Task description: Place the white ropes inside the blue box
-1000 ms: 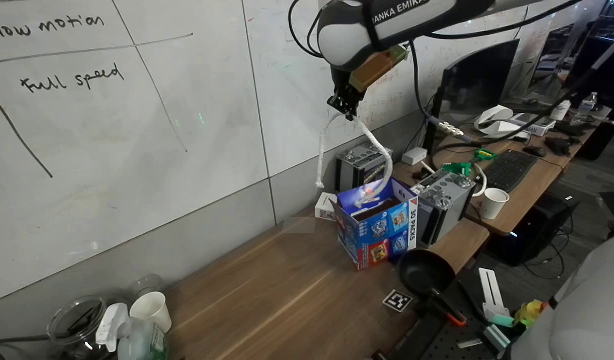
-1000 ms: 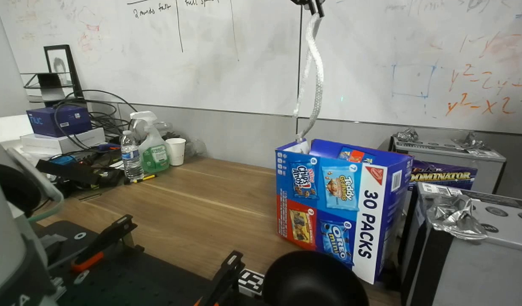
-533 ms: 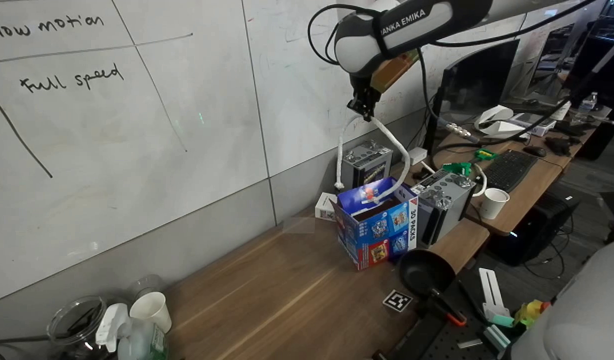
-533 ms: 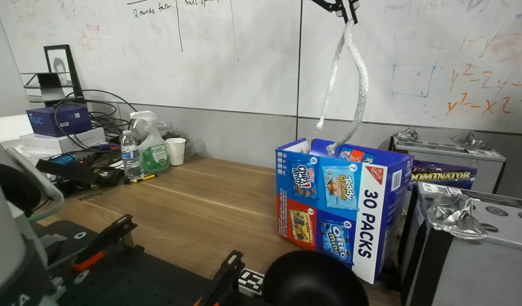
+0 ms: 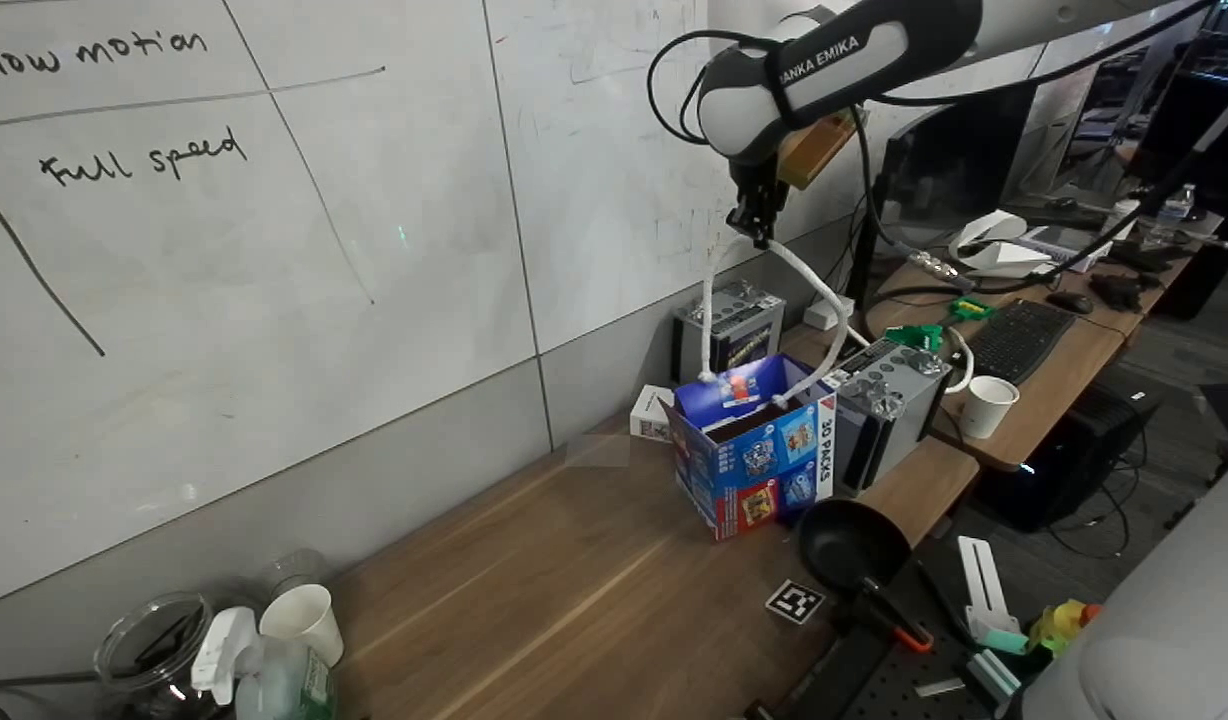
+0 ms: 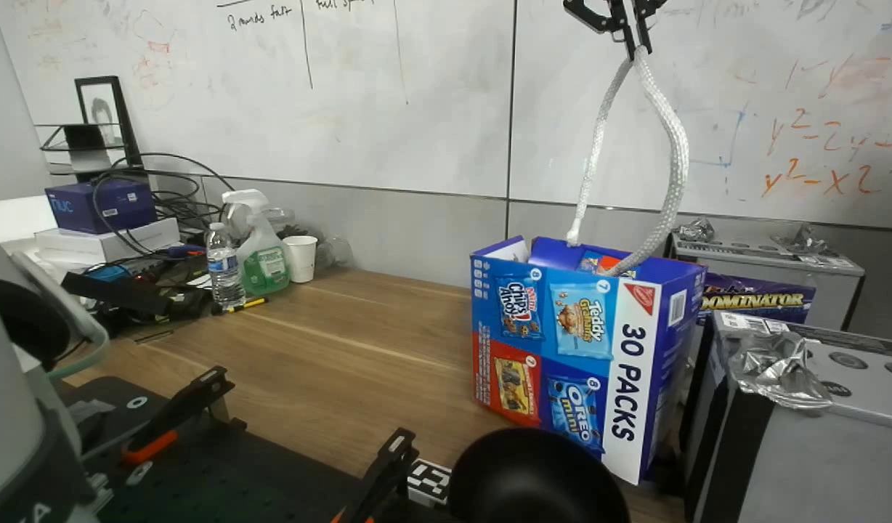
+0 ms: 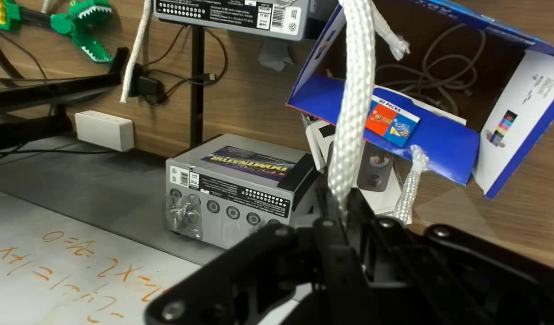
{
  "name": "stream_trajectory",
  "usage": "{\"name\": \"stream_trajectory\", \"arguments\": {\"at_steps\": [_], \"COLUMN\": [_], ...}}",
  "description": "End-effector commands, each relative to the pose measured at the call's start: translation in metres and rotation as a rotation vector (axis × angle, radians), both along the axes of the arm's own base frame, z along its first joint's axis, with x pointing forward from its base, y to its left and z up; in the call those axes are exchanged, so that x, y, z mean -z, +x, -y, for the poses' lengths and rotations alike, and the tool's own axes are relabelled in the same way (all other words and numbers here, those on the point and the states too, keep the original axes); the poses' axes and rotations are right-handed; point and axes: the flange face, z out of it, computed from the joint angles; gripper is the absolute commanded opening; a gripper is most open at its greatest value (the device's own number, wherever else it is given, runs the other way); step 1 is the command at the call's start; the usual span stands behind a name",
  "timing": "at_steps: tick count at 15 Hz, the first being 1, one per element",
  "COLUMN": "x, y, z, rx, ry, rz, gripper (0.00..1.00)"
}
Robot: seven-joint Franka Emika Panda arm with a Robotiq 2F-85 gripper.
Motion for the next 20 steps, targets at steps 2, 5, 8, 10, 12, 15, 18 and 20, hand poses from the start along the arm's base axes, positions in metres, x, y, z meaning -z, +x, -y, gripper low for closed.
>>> {"name": "stream_trajectory", "arguments": {"at_steps": [2,5,8,10,12,15,18,20], "x": [-0.001,0.002,0.01,0.014,0.02,0.026,0.032,0.034], "y": [-0.001,-0.001,0.0,0.001,0.004,0.007,0.008,0.008], "z": [0.001,0.0,0.002,0.003,0.002,0.002,0.002,0.002], "rx": [-0.121,-0.173,-0.215,-0.244,-0.271,-0.296,-0.311,-0.317], "ry": [0.054,0.082,0.099,0.112,0.123,0.14,0.16,0.167], "rz": [-0.007,-0.027,-0.051,-0.064,-0.077,-0.091,-0.11,-0.115], "gripper": [0.03,0.03,0.03,0.03,0.03,0.03,0.38,0.52]}}
